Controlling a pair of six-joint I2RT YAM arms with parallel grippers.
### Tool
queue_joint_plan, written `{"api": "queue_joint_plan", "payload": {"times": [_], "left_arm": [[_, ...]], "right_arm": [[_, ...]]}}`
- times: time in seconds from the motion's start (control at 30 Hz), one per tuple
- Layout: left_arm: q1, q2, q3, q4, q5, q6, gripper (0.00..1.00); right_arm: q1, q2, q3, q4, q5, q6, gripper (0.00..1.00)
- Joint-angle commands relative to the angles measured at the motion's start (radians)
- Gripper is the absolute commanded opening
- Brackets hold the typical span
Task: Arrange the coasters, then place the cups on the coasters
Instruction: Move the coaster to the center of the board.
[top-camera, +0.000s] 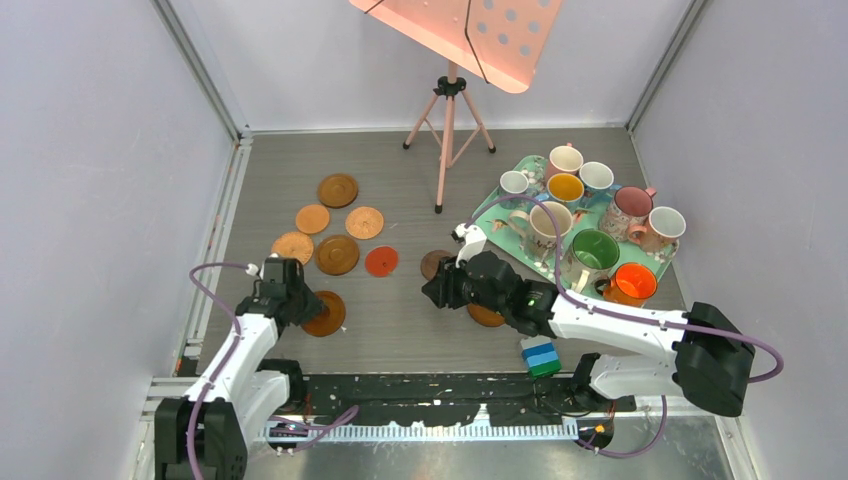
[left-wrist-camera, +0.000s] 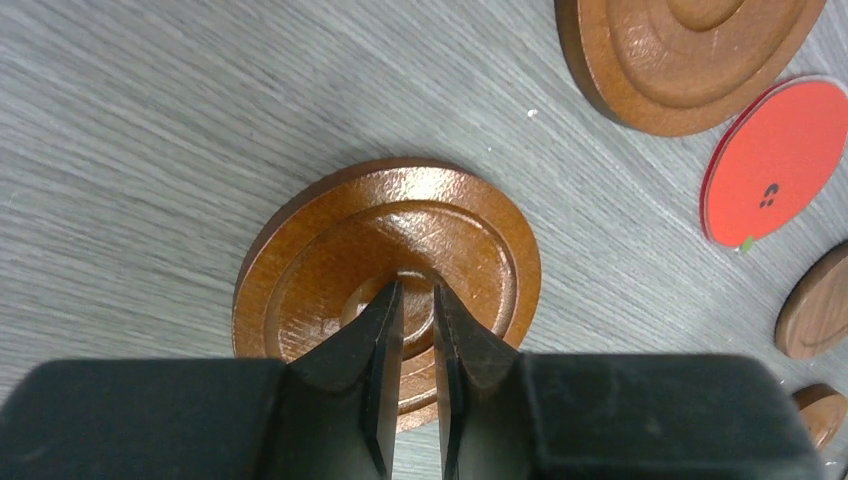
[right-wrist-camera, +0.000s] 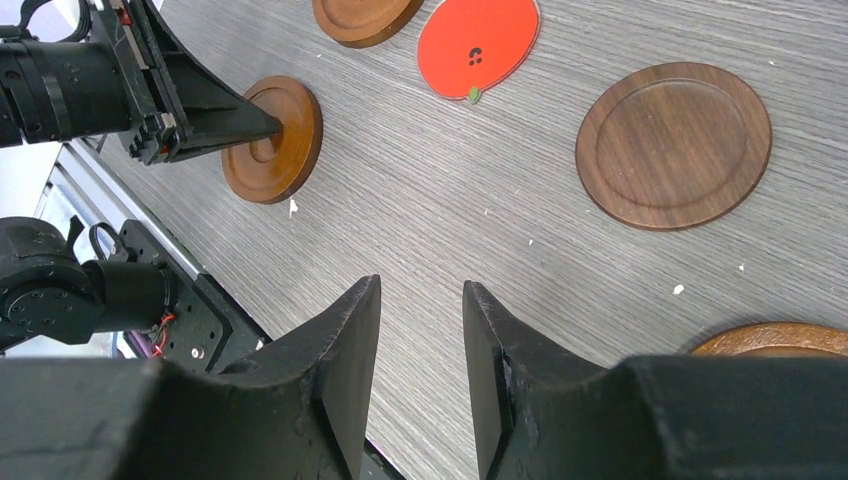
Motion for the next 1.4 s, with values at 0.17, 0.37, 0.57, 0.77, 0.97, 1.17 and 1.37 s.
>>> {"api": "queue_joint_plan", "payload": {"times": [0.17,0.37,0.57,0.77,0.97,1.17,1.37], "left_arm": [[-0.002,0.14,0.092,0.033,-0.133,-0.032,0.13],[0.0,0.265,0.178,-0.003,-0.173,-0.045,0.07],[0.019,0.34,0.249,-0.038,-0.223,-0.044,0.07],[0.068,0.378,0.276,-0.048,-0.264,-0.033,0.06],[0.094,0.416,0.297,-0.033,-0.248,-0.028,0.06],[0.111,0.456,0.32,-0.032,-0.255,-0.033,0.06],[0.121,0.472,0.345,-0.043,-0.238,-0.054,0.05]], "right_arm": [[0.002,-0.056,-0.001,-0.012,0.024,-0.029,0.43],[0.003,-0.092,-0.034,-0.016,0.033,-0.023,0.43],[0.003,-0.12,-0.056,-0.027,0.041,-0.019,0.43],[0.002,-0.144,-0.075,-0.03,0.056,-0.016,0.43],[0.003,-0.143,-0.075,-0.034,0.061,-0.017,0.43],[0.003,-0.148,-0.08,-0.04,0.072,-0.017,0.44],[0.003,-0.133,-0.084,-0.041,0.104,-0.01,0.46]]}}
